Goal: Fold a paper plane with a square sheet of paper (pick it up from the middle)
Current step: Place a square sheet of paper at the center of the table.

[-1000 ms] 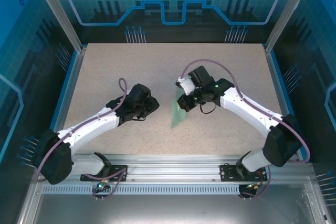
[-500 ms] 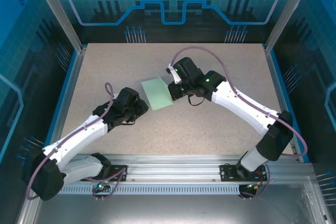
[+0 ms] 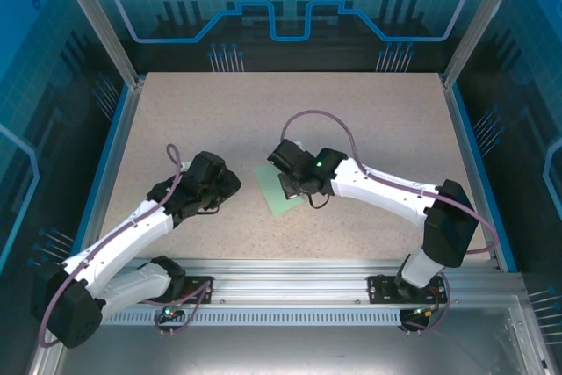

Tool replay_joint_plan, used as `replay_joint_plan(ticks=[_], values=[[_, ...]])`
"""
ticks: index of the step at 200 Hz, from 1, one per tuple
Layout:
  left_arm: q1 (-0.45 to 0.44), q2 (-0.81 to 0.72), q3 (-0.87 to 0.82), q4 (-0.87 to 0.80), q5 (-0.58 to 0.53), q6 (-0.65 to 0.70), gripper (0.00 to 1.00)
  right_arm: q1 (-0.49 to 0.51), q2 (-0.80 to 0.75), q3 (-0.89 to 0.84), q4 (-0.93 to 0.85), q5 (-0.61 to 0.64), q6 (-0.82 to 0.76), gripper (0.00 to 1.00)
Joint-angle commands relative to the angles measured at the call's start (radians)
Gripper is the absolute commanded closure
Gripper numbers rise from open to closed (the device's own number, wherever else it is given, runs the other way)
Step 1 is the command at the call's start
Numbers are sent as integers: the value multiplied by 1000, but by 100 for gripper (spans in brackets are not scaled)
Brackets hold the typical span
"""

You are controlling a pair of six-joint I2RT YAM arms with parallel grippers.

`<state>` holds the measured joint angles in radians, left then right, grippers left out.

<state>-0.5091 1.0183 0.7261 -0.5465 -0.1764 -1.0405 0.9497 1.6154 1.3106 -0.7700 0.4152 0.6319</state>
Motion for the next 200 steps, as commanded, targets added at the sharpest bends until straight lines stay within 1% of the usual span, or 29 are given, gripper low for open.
replay_joint_plan(ticks=[1, 10, 27, 54, 92, 105, 115, 139, 150, 160, 176, 185, 200], values=[[10, 15, -18, 5, 13, 19, 51, 28, -75, -28, -47, 129, 98, 100], [10, 22, -20, 11, 22, 19, 51, 30, -92, -37, -39, 128, 101, 100], [10, 33, -19, 22, 39, 25, 51, 31, -92, -42, -34, 88, 108, 100], [9, 43, -13, 24, 49, 35, 51, 74, -64, -55, -3, 12, 138, 100], [9, 26, -19, 11, 44, 35, 51, 103, 30, -31, 102, -162, 142, 99], [10, 19, -18, -1, 41, 36, 51, 107, 55, -27, 133, -199, 141, 99], [9, 10, -21, -7, 39, 35, 51, 105, 75, -19, 135, -201, 136, 99], [11, -8, -30, -17, 43, 35, 51, 91, 98, -22, 140, -220, 86, 99], [9, -12, -36, -16, 46, 37, 51, 66, 95, -46, 185, -299, 40, 99], [10, -11, -41, -6, 59, 45, 51, 44, 96, -66, 204, -338, 12, 99], [10, -7, -49, 19, 90, 60, 51, 3, 113, -90, 235, -453, -80, 99], [10, -1, -57, 47, 126, 73, 51, -21, 133, -96, 239, -512, -136, 100], [10, 16, -69, 99, 180, 85, 50, -52, 157, -104, 244, -565, -193, 100]])
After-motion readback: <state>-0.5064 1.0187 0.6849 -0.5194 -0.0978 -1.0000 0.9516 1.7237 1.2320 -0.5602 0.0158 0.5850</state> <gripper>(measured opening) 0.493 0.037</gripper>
